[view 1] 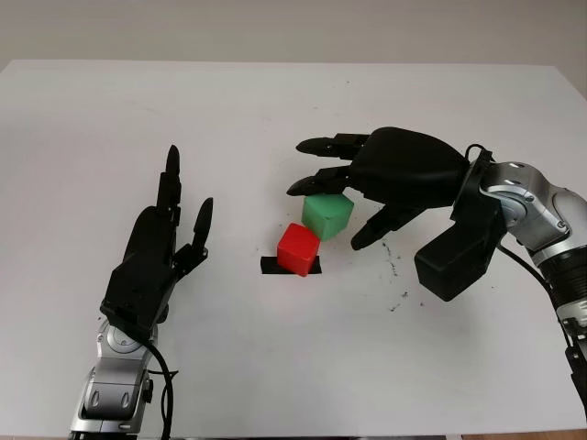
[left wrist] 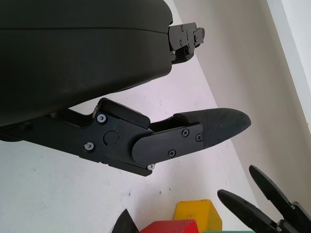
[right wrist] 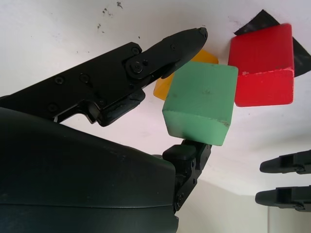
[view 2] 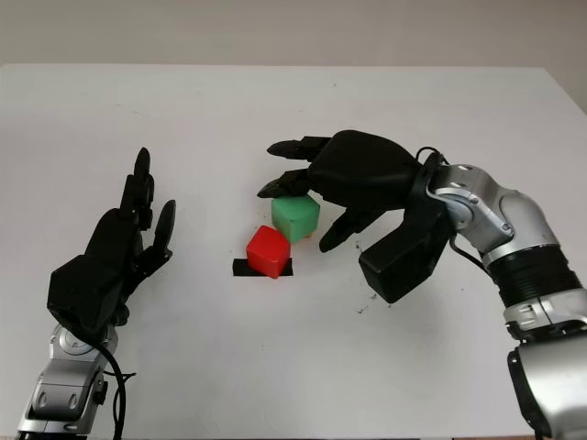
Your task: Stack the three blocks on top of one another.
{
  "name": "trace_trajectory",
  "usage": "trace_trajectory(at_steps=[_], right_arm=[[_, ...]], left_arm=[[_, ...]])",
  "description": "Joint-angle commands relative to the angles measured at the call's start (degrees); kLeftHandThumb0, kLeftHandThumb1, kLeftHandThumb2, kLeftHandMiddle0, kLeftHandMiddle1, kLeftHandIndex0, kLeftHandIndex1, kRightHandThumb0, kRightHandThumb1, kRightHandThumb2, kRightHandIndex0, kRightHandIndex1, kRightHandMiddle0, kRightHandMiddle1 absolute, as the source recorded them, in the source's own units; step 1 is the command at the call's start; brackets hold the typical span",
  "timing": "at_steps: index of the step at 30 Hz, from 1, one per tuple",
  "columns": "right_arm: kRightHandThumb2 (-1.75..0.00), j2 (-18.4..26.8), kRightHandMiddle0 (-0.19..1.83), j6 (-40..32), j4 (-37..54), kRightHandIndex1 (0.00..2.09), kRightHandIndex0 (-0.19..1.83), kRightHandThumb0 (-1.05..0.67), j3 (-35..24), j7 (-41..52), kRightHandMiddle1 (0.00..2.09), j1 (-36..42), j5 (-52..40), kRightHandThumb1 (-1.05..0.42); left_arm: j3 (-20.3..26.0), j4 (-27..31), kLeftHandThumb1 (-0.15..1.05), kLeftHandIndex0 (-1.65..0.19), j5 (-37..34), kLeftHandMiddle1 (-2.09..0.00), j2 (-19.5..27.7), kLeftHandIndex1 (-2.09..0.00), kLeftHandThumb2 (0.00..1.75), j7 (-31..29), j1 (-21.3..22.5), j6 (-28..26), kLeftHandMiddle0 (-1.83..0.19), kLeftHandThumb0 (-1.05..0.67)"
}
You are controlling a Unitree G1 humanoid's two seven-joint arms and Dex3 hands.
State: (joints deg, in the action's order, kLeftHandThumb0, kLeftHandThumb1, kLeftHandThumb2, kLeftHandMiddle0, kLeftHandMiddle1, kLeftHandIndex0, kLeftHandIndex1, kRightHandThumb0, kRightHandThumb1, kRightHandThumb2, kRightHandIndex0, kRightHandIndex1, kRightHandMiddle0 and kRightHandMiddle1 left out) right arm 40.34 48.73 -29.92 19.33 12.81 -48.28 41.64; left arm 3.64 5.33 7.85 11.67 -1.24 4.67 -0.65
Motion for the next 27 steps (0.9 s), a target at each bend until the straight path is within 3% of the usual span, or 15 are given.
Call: trace_trajectory(at_steps=[1,3,5,10,21,27], right_arm=[[-0.05,-0.7,0.53,1.1,-1.4,0.1,0.3,-0.59,0.4,-2.6,0.39,-1.5,0.9,-0.85],[-0.05,-0.8,0.42,2.0,-2.7,0.08,0.34,-0.55,0.7,-4.7,0.78,-2.0,1.7,-0.85],[-0.06,-0.8,0.38,2.7,-3.6,0.07,0.35,-0.52,1.1,-6.3,1.02,-2.5,2.5,-0.87],[-0.06,-1.1,0.46,4.4,-5.5,0.08,0.41,-0.41,1.1,-8.5,1.28,-3.0,1.7,-0.92],[-0.05,-0.3,0.46,7.1,-6.4,0.11,0.5,-0.37,-1.8,-4.4,1.39,-4.4,-8.6,-0.91],[-0.05,2.0,0.5,3.1,-4.7,0.1,0.51,-0.35,-5.7,3.5,1.3,-4.5,-17.7,-0.89]], left_arm=[[0.0,0.8,1.05,0.17,0.2,-0.06,-0.2,-0.05,0.67,0.3,-0.7,0.4,0.13,-0.76],[0.0,0.7,1.05,0.17,0.2,-0.06,-0.1,-0.05,0.67,0.3,-0.7,0.5,0.13,-0.75],[-0.1,0.6,1.05,0.17,0.5,-0.06,0.0,-0.05,0.67,0.5,-0.6,0.3,0.12,-0.75],[-0.1,0.7,1.05,0.17,0.3,-0.06,-0.2,-0.05,0.65,0.3,-0.2,-0.5,0.12,-0.76],[-0.6,0.3,1.05,0.17,0.7,-0.05,-0.3,-0.05,0.66,0.3,0.1,-0.8,0.15,-0.77],[-0.8,0.3,1.05,0.17,0.6,-0.05,-0.4,-0.05,0.66,0.2,0.0,-1.0,0.15,-0.78]])
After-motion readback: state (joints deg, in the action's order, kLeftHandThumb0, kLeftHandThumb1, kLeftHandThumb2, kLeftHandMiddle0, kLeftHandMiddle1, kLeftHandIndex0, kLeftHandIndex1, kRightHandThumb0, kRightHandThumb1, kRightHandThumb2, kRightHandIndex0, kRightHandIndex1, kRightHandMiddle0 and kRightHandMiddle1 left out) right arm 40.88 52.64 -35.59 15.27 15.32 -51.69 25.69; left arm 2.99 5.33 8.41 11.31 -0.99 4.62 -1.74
